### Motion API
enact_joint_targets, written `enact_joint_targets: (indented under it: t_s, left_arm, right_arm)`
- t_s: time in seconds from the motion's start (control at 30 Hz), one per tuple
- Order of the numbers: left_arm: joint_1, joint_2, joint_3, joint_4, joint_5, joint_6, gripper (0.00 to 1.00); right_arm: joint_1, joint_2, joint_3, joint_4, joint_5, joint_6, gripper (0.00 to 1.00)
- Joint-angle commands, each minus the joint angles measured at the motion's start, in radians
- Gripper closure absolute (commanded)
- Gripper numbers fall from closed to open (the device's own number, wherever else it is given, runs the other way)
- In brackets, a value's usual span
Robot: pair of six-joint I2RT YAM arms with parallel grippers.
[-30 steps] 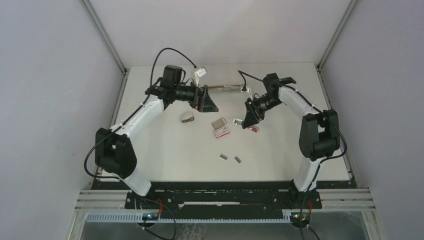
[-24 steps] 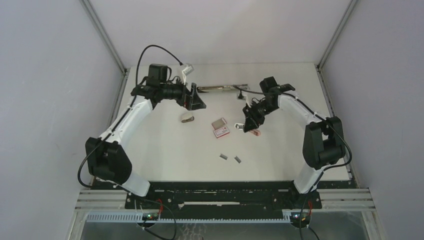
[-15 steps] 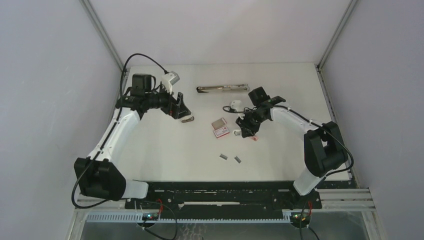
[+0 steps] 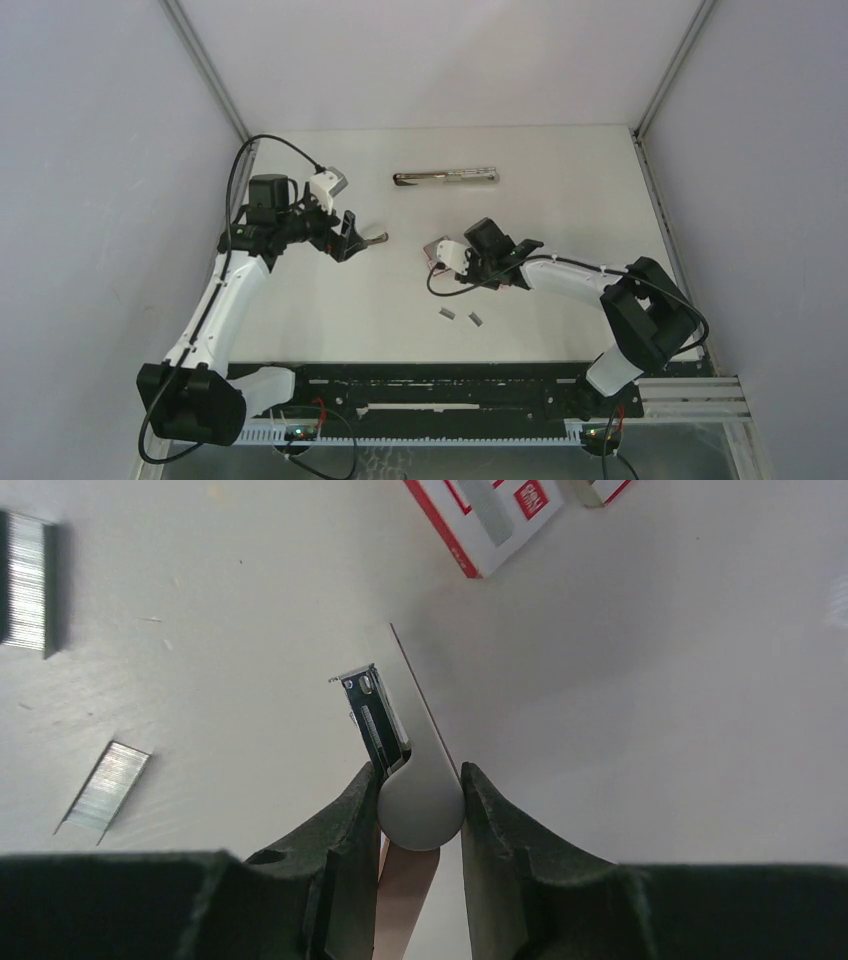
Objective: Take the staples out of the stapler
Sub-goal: Unload the staple at the center of the board.
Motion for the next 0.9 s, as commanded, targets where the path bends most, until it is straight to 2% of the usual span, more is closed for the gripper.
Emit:
enact_joint_targets:
  t_s: [0.0,0.3,0.47,0.67,0.87]
  left_arm:
    - [0.009,-0.035,-0.030,0.055,-0.002,0.025,0.00]
    - [0.009,-0.047,-0.045,0.073,-0.003,0.015,0.00]
    - [0.009,-0.057,-0.053,0.080,0.000,0.013,0.00]
    - [0.008,-0.055,-0.053,0.079,0.011,0.011,0.00]
    - [0.009,-0.055,-0.055,0.081,0.016,0.013,0.00]
  right_arm:
    - [0.068,-0.015,-0.051,0.179,0.202,-0.070,0.85]
    - [0.162,0.023,-0.105,0.275,0.348,-0.151,0.85]
    - [0.175,0.008,-0.104,0.241,0.294,-0.149,0.86]
    - [0.203,0.067,-0.098,0.221,0.311,-0.154,0.86]
    - [0.195,0.046,-0.080,0.210,0.282,-0.117,0.86]
